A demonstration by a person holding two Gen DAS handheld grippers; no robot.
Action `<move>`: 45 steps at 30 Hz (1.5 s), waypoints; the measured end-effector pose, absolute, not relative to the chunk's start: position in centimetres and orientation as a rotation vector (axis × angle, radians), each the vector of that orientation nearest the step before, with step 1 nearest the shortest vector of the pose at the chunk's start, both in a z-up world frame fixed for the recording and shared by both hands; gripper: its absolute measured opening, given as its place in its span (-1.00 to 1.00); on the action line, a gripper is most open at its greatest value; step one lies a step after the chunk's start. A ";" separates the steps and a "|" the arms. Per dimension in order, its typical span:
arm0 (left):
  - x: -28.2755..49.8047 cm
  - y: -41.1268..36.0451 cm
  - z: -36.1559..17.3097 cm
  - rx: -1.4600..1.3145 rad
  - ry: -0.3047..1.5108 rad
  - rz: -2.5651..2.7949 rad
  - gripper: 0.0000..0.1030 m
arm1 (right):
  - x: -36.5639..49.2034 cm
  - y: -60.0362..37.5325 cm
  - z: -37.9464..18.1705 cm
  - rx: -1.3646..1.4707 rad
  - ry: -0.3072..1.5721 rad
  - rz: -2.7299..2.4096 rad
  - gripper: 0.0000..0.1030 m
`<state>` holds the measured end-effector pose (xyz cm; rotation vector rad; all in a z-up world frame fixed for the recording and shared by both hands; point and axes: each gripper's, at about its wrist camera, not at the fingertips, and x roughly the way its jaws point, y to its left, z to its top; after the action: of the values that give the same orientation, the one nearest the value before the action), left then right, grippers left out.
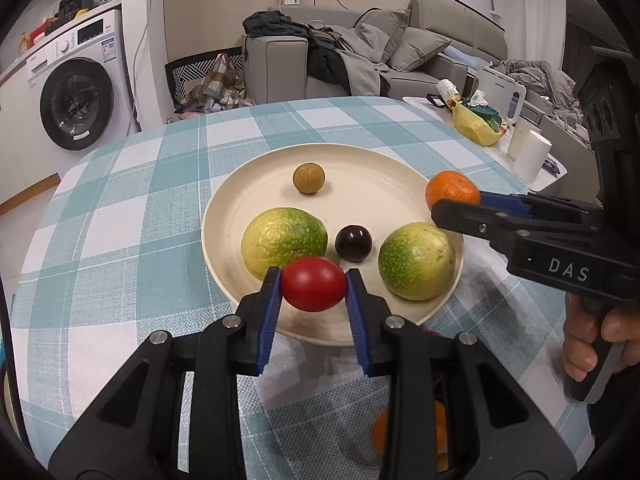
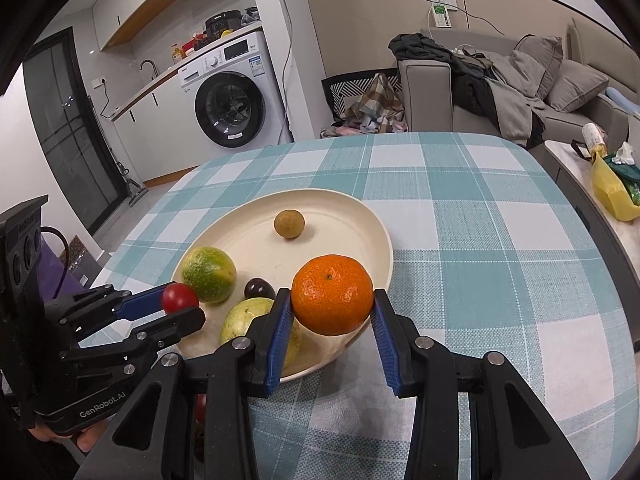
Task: Organize fruits
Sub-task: 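Open the left tool to drop the tomato while the right releases the orange on the plate, then withdraw both open tools from the plate toward the remaining fruits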
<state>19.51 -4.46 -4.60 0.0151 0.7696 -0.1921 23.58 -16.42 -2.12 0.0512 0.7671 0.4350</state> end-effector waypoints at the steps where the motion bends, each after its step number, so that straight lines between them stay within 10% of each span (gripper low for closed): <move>1: 19.6 -4.5 -4.7 0.016 0.772 -0.191 -0.44 | 23.7 -16.4 -2.2 0.055 0.770 0.435 -0.21; 20: 19.6 -4.1 -4.8 0.007 0.782 -0.181 -0.42 | 23.6 -16.2 -2.1 0.061 0.760 0.469 -0.08; 25: 18.3 -3.5 -4.1 0.003 0.757 -0.164 0.02 | 22.8 -16.3 -1.2 0.016 0.718 0.441 0.01; 29: 16.5 -3.0 -2.9 -0.002 0.702 -0.146 0.61 | 21.9 -16.7 -0.8 -0.023 0.718 0.410 0.49; 36: 13.7 -2.6 -1.4 0.018 0.662 -0.116 0.98 | 19.8 -17.0 -0.4 -0.059 0.721 0.437 0.99; 45: 11.6 -2.4 -1.3 0.031 0.688 -0.134 0.98 | 18.0 -16.3 -1.4 -0.120 0.779 0.492 1.00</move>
<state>11.56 -2.44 -1.26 0.0308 0.6880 -0.1340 17.99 -16.29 -1.41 -0.1202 0.7788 0.4918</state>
